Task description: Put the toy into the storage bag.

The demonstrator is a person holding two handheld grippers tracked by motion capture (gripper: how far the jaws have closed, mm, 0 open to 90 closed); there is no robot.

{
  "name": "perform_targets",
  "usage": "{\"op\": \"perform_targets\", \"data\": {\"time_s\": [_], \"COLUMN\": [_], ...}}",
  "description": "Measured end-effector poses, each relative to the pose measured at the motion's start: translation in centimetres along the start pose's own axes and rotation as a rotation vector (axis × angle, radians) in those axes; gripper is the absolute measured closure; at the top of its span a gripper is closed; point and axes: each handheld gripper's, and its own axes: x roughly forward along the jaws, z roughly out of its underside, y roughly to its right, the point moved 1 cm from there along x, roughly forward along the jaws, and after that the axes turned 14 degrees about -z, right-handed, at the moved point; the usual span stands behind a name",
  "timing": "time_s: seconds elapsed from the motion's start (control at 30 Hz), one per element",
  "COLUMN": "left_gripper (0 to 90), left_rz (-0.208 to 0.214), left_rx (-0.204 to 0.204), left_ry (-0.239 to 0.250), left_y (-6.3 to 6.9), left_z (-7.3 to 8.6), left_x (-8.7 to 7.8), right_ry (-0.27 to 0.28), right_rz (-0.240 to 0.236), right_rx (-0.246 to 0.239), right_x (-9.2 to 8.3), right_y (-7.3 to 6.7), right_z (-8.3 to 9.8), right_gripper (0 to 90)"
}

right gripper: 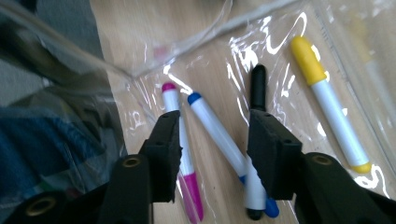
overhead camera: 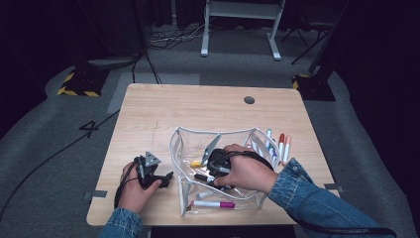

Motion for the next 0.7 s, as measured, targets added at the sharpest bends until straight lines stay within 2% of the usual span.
{"op": "perform_targets", "data": {"time_s": [0.17, 0.4, 0.53, 0.7], "left_gripper": [12.6, 12.6, 12.6, 12.6], "left_rz": [0.000, 0.003, 0.000, 0.002], "left_rx": [0.000, 0.002, 0.000, 0.002], "left_ry": [0.000, -0.003, 0.000, -0.003], "left_y": [0.0, 0.0, 0.0, 0.0], "left_z": [0.0, 0.0, 0.0, 0.0], "left_x": [0.0, 0.0, 0.0, 0.0], "right_ry": [0.075, 0.192, 0.253, 0.314], "right_rz": [0.031, 0.068, 0.107, 0.148], "right_rx": [-0.017, 0.008, 0.014, 0.057], "right_x": [-2.1, -6.1, -8.7, -11.8], "right_y": [-0.3, -0.4, -0.3, 0.0], "right_z": [0.0, 0.6, 1.5, 3.3], "right_gripper": [54.0, 52.4, 52.7, 53.2]}}
